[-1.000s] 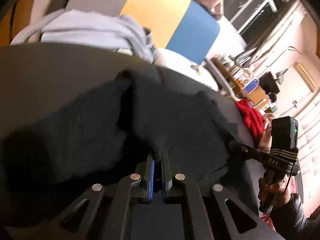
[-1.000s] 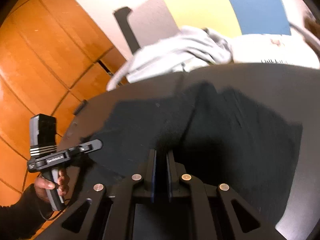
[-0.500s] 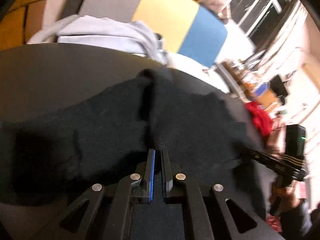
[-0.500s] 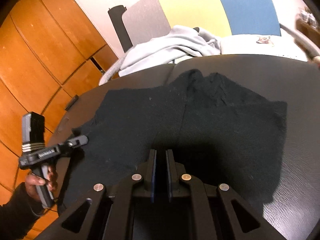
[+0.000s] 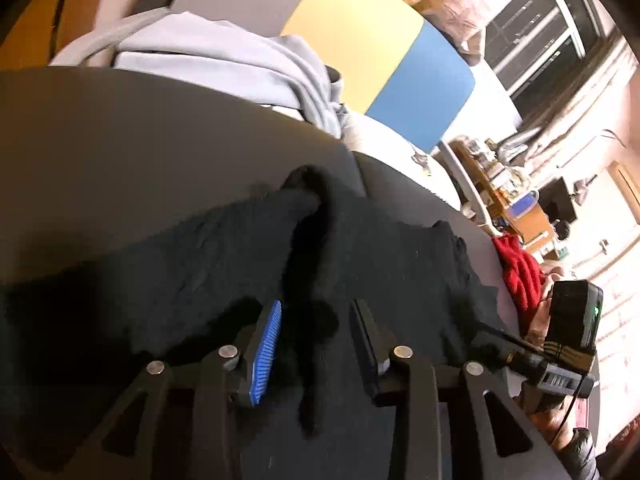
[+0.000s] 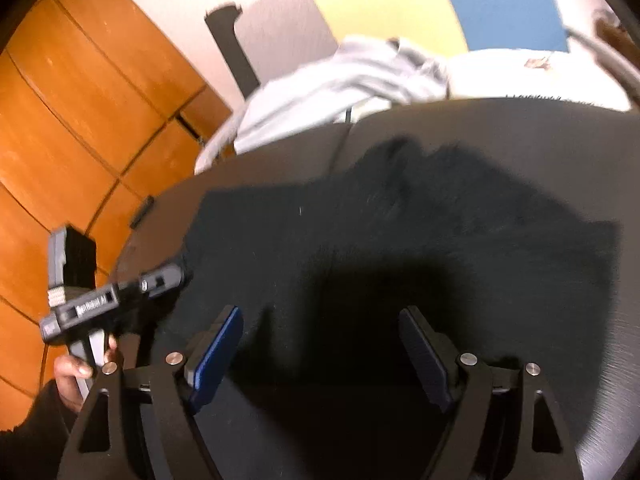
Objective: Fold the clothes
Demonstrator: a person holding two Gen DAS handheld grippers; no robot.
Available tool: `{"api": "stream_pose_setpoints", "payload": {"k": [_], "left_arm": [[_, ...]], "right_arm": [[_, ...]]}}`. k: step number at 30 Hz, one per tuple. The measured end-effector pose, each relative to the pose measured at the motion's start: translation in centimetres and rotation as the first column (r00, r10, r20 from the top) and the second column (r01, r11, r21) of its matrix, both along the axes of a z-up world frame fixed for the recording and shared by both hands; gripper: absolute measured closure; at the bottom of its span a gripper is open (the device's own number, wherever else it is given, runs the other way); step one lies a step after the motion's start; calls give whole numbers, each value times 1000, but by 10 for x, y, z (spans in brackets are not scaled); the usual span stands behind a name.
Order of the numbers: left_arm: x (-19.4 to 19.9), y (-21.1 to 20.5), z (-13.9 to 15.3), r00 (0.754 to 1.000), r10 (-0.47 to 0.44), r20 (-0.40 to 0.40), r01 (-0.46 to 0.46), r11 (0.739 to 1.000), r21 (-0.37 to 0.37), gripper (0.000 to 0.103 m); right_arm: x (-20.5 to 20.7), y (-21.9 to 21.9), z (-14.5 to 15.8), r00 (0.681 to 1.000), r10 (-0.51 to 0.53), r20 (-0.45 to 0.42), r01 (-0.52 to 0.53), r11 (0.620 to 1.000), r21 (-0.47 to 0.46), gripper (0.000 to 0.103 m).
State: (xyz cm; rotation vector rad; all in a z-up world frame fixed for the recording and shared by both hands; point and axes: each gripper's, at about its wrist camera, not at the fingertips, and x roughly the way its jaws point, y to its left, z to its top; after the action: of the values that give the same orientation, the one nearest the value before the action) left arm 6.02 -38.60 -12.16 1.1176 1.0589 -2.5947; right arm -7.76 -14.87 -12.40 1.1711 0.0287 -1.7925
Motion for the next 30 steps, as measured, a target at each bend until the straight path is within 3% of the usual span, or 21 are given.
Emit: {"api": "stream_pose_setpoints", "payload": {"k": [1,3,4,7,9,10,11,14,15,19,23,25,27,29,30], "left_arm": [[-7,-5,-2,1000,-10,-19,11,999,33,67],[-17,-20,-8,999,5,-53,2,992,128,67],[-22,-27,-11,997,16,-74,-2,983,181,66],[-35,-51,-27,990,66,-124,-14,925,379,62],[-44,-60,-33,986,91,-137,-19,891,453,62],[-48,-61,-31,983,97,-155,-16,890,455,61],[-48,-61,-28,980,105,-170,-20,899,437,61],[-48,-59,-20,969,127,-213,-37,923,382,61],[-47,-57,-17,967,128,-219,-41,931,362,61],[-27,-42,-16,986,78,-145,-37,964,263,61],[-8,-22,-12,996,1,-90,14,986,165,51],[-7,-11,-9,997,-45,-63,51,994,96,51],[-10,-2,-6,996,-79,-32,80,997,24,57],[-10,3,-3,997,-80,-6,80,997,24,98],[-13,2,0,997,-73,-20,74,996,49,97]], "right_arm": [[2,-4,1,1000,9,-24,-9,1000,9,26],[3,-7,2,999,23,-38,-21,999,30,49],[3,-8,1,999,27,-39,-26,999,37,52],[-2,-4,0,999,34,-41,-32,998,49,68],[-5,-2,-1,998,44,-37,-42,998,49,82],[-6,0,0,998,53,-32,-52,998,44,86],[-6,2,3,998,63,-16,-63,998,17,91],[-3,14,12,995,89,39,-86,993,-84,93],[-1,17,10,995,88,43,-84,993,-78,93],[3,22,-5,996,76,42,-76,997,-10,93],[1,26,-6,997,60,49,-58,998,-35,92],[-1,25,-5,996,57,66,-54,997,-57,87],[-4,22,-7,994,57,94,-49,996,-80,72],[-4,14,-8,995,67,76,-62,995,-72,71],[-2,10,-8,995,74,71,-70,996,-63,72]]}}
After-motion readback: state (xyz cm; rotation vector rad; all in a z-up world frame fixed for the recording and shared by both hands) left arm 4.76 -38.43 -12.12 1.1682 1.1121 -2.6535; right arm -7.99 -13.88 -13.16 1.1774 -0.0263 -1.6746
